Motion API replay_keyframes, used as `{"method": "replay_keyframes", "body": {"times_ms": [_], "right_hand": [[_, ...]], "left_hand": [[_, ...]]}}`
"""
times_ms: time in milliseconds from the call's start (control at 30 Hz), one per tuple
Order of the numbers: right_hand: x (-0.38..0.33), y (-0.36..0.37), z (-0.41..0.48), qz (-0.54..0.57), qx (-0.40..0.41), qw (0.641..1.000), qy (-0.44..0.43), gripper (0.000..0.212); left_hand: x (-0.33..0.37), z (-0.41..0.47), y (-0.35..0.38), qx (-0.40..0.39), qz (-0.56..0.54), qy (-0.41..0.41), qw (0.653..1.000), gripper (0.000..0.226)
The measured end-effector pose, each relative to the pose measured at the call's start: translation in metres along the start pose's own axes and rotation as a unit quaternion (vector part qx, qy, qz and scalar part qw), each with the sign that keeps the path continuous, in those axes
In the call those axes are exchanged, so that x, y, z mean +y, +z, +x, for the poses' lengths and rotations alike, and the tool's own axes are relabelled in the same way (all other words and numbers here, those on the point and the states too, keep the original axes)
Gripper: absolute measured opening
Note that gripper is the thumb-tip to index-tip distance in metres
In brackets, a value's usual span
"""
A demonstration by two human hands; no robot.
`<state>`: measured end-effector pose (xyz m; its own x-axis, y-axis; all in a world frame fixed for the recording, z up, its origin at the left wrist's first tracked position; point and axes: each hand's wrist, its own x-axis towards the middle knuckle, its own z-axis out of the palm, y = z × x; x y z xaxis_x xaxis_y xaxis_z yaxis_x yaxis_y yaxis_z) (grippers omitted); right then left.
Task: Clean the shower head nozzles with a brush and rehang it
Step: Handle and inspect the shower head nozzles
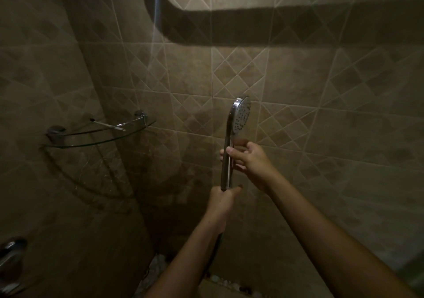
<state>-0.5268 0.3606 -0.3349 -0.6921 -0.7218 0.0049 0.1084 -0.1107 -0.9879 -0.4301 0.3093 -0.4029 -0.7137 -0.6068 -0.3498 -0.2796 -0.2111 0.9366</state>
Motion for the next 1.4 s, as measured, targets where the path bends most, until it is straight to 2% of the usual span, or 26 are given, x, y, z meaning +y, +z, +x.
{"method": "replay_keyframes", "body": {"times_ms": [100,167,233,367,500,667,800,833,900,967,1067,1100,1233,1267,1333,1400], "right_hand": [[0.002,0.003,-0.001,-0.001,0.015,1.000,-0.010,0.027],[0.002,0.003,-0.002,-0.051,0.024,0.998,-0.038,0.032],[0.002,0.002,-0.001,-0.088,0.031,0.994,-0.058,0.034],[0.002,0.002,0.003,-0.039,0.015,0.998,-0.041,0.013],[0.004,0.003,0.001,-0.062,0.002,0.996,-0.059,0.007],[0.006,0.001,0.003,-0.135,0.037,0.986,-0.090,0.019],[0.005,-0.002,0.003,-0.081,-0.005,0.994,-0.067,0.005],[0.005,-0.003,0.002,-0.074,-0.013,0.995,-0.067,0.005],[0.006,-0.002,0.000,-0.106,-0.013,0.990,-0.087,0.013],[0.009,0.001,-0.001,-0.158,0.001,0.980,-0.118,0.023],[0.011,0.001,-0.001,-0.170,0.029,0.976,-0.134,0.025],[0.011,0.001,0.000,-0.170,0.033,0.976,-0.129,0.026],[0.012,0.001,-0.003,-0.109,0.022,0.989,-0.095,0.038],[0.013,0.002,-0.004,-0.098,0.018,0.991,-0.094,0.040],[0.014,0.005,-0.005,-0.101,0.023,0.989,-0.110,0.040],[0.015,0.007,-0.005,-0.131,0.046,0.982,-0.129,0.043]], "left_hand": [[0.003,0.000,-0.002,-0.004,0.003,-0.005,1.000,0.029],[0.003,0.000,-0.004,-0.001,-0.001,-0.015,1.000,0.020],[0.002,0.001,-0.004,0.004,-0.001,-0.017,1.000,0.024],[0.002,0.000,-0.002,-0.001,-0.001,-0.009,1.000,0.041],[0.003,-0.002,-0.002,-0.008,0.000,-0.017,1.000,0.027],[-0.001,0.005,-0.003,-0.012,0.002,-0.009,1.000,0.030],[-0.001,0.002,0.000,-0.013,-0.001,-0.015,1.000,0.051],[0.000,0.000,0.001,-0.018,0.001,-0.020,1.000,0.047],[0.005,-0.007,0.001,-0.017,-0.003,-0.026,1.000,0.013],[0.002,-0.004,0.001,-0.016,-0.004,-0.037,0.999,0.018],[0.001,-0.004,-0.002,-0.017,-0.007,-0.027,0.999,0.012],[-0.001,-0.002,-0.003,-0.022,-0.002,-0.023,0.999,0.016],[-0.001,0.000,-0.003,-0.021,-0.004,-0.006,1.000,0.028],[0.000,0.000,-0.003,-0.024,-0.014,-0.007,1.000,0.027],[0.001,-0.001,-0.004,-0.031,-0.021,-0.009,0.999,0.012],[0.001,-0.003,-0.005,-0.035,-0.022,-0.015,0.999,0.014]]}}
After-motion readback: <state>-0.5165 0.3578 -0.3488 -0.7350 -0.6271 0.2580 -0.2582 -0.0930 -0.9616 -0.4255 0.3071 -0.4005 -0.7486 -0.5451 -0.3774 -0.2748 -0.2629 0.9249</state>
